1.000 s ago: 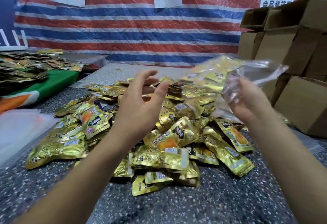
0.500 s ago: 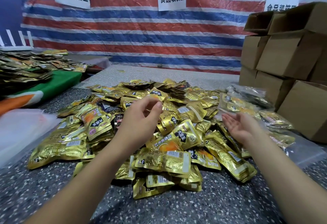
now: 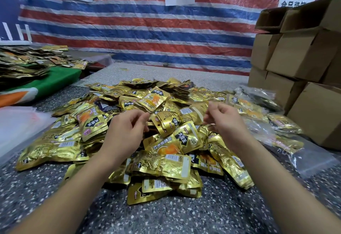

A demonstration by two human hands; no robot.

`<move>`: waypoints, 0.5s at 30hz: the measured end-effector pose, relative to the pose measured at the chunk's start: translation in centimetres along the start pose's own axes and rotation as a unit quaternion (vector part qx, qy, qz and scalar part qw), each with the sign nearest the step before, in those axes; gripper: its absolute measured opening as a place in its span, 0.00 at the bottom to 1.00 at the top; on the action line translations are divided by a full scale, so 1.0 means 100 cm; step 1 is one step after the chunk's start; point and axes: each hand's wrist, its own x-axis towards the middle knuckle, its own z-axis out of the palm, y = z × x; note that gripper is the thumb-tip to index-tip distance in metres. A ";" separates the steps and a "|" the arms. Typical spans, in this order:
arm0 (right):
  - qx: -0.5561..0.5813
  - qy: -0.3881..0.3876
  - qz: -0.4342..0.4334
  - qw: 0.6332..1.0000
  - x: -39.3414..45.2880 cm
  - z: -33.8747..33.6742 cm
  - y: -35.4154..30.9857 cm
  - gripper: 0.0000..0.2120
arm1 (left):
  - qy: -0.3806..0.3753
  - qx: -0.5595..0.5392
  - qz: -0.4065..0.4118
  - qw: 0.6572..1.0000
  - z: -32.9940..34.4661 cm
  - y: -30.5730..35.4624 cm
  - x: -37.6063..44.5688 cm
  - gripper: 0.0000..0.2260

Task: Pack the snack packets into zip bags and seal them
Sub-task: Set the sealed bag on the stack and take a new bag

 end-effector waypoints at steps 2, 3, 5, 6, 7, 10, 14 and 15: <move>-0.032 -0.010 -0.033 0.999 -0.003 0.007 -0.001 0.08 | 0.011 0.001 -0.002 1.000 -0.001 -0.004 0.000 0.09; -0.052 -0.006 -0.046 0.998 -0.004 0.010 0.000 0.08 | 0.014 0.008 -0.001 1.000 -0.003 -0.006 0.000 0.11; -0.106 -0.002 -0.061 0.993 -0.006 0.017 -0.001 0.14 | 0.019 0.023 -0.004 1.000 -0.005 -0.006 0.000 0.20; -0.130 -0.004 -0.065 0.989 -0.007 0.021 -0.002 0.18 | 0.017 0.017 -0.014 1.000 -0.006 -0.006 0.000 0.26; -0.144 -0.009 -0.072 0.987 -0.009 0.024 -0.003 0.21 | 0.010 0.004 -0.027 1.000 -0.007 -0.005 0.001 0.32; -0.152 -0.023 -0.098 0.983 -0.016 0.036 -0.005 0.27 | 0.002 0.039 -0.064 0.997 -0.014 -0.003 0.005 0.39; -0.184 -0.058 -0.106 0.975 -0.022 0.051 -0.012 0.23 | 0.078 0.154 -0.031 0.984 -0.053 -0.018 0.023 0.26; -0.187 -0.071 -0.100 0.975 -0.023 0.054 -0.014 0.18 | 0.094 0.184 -0.026 0.978 -0.067 -0.028 0.032 0.22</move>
